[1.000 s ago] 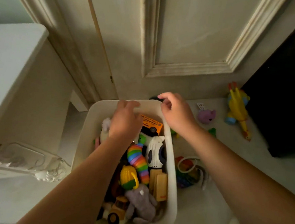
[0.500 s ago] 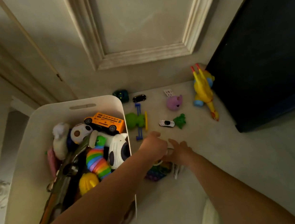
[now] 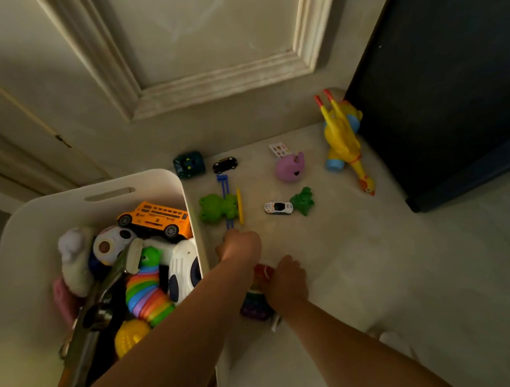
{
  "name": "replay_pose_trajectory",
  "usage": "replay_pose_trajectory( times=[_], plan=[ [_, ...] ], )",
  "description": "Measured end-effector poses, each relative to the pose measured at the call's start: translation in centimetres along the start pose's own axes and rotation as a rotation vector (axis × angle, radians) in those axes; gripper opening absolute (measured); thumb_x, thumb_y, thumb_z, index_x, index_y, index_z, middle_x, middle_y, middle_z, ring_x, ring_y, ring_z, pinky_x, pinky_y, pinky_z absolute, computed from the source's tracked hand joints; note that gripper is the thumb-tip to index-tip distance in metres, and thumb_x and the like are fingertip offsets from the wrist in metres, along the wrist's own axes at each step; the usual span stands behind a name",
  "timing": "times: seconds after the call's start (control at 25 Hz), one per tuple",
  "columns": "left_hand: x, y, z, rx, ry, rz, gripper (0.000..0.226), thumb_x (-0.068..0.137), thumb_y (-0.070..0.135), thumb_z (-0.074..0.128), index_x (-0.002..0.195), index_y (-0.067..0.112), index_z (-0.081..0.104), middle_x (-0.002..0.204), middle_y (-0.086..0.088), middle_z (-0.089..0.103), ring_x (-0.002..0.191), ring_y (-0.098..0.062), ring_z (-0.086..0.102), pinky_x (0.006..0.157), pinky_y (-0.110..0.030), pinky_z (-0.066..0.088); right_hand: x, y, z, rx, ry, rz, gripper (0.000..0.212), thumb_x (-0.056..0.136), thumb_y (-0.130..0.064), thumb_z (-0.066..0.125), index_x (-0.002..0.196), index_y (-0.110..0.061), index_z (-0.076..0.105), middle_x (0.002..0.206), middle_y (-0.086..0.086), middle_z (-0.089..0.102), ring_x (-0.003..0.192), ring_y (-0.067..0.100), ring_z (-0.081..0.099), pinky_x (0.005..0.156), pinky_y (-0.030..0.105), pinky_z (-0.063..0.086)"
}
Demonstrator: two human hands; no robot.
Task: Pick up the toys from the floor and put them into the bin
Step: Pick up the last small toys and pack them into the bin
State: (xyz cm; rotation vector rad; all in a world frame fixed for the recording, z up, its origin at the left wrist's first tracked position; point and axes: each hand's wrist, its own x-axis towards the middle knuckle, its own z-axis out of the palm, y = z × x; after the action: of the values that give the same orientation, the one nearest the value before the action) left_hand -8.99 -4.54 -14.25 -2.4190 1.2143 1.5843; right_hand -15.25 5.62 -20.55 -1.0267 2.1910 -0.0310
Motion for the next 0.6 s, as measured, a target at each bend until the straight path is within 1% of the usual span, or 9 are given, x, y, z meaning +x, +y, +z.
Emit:
replay_pose_trajectory(
  times=[0.04,0.08,0.12,0.2,0.28,0.36,0.44,0.48,0.6],
  plan=[
    [-0.5,-0.1,-0.3,-0.070,0.011,-0.031,0.037,0.095,0.011,0.046,0.131,0.004,0.050,0.138,-0.020,0.049,0.126,-0.036,0.048,0.103,-0.043,0.044,0.0,0.1,0.1,0.063,-0.011,0.001,0.049,0.088,-0.031,0.062,0.124,-0.010,0.036,0.128,0.011,0.051,0.121,0.029,0.046,0.090,0.036,0.046],
    [-1.6,0.2,-0.7,0.023,-0.002,-0.013,0.034,0.098,0.009,0.042,0.129,0.005,0.051,0.137,-0.019,0.049,0.128,-0.035,0.046,0.104,-0.042,0.042,0.0,0.3,-0.2,0.151,-0.048,0.006,0.051,0.086,-0.032,0.065,0.123,-0.010,0.038,0.124,0.011,0.055,0.118,0.031,0.050,0.088,0.037,0.047],
    [-2.3,0.0,-1.2,0.321,-0.012,0.101,0.033,0.099,0.007,0.038,0.129,0.005,0.051,0.137,-0.018,0.049,0.129,-0.034,0.044,0.104,-0.040,0.040,0.2,0.5,-0.6,0.230,-0.103,-0.003,0.052,0.084,-0.035,0.068,0.121,-0.008,0.042,0.120,0.011,0.058,0.114,0.032,0.054,0.086,0.037,0.048],
    [-3.9,0.2,-2.2,0.436,-0.002,0.222,0.033,0.100,0.004,0.037,0.130,0.004,0.052,0.137,-0.016,0.051,0.130,-0.032,0.043,0.104,-0.035,0.035,0.5,0.8,-2.5,0.313,-0.206,-0.100,0.045,0.083,-0.038,0.069,0.114,-0.007,0.059,0.112,0.012,0.065,0.106,0.031,0.062,0.085,0.036,0.049],
    [-5.6,0.8,-3.3,0.273,0.006,0.200,0.033,0.099,0.005,0.038,0.129,0.004,0.054,0.134,-0.015,0.053,0.127,-0.030,0.047,0.103,-0.031,0.034,0.3,0.6,-5.2,0.482,-0.206,-0.143,0.025,0.081,-0.032,0.068,0.098,-0.014,0.071,0.101,0.010,0.071,0.098,0.028,0.066,0.084,0.038,0.050],
    [-5.9,0.6,-3.5,-0.109,-0.041,0.176,0.039,0.098,0.011,0.043,0.137,0.007,0.046,0.135,-0.015,0.052,0.123,-0.030,0.050,0.098,-0.031,0.037,-0.1,-0.4,-8.3,0.739,-0.163,-0.078,0.012,0.073,-0.024,0.067,0.083,-0.020,0.072,0.090,0.007,0.072,0.089,0.026,0.066,0.077,0.037,0.051],
    [-7.2,0.1,-4.4,-0.283,-0.077,0.181,0.062,0.092,0.022,0.055,0.148,0.015,0.029,0.136,-0.012,0.050,0.118,-0.031,0.053,0.086,-0.031,0.043,-0.9,-1.8,-11.4,0.920,-0.171,-0.014,0.012,0.065,-0.021,0.063,0.073,-0.015,0.069,0.078,0.007,0.070,0.077,0.024,0.065,0.069,0.034,0.050],
    [-7.8,0.2,-4.9,-0.333,-0.079,0.227,0.070,0.089,0.026,0.060,0.150,0.019,0.025,0.135,-0.012,0.051,0.116,-0.032,0.056,0.085,-0.031,0.046,-1.5,-2.7,-13.0,0.984,-0.218,0.010,0.012,0.062,-0.022,0.060,0.068,-0.013,0.067,0.068,0.007,0.067,0.067,0.023,0.064,0.065,0.033,0.051],
    [-10.0,0.0,-6.9,-0.514,-0.225,0.352,0.065,0.081,0.030,0.071,0.137,0.021,0.041,0.119,-0.016,0.064,0.099,-0.036,0.066,0.090,-0.047,0.054,-4.0,-5.3,-16.7,1.118,-0.353,-0.004,0.025,0.067,-0.022,0.052,0.046,-0.010,0.058,0.042,0.007,0.052,0.036,0.022,0.052,0.046,0.035,0.053]
  ],
)
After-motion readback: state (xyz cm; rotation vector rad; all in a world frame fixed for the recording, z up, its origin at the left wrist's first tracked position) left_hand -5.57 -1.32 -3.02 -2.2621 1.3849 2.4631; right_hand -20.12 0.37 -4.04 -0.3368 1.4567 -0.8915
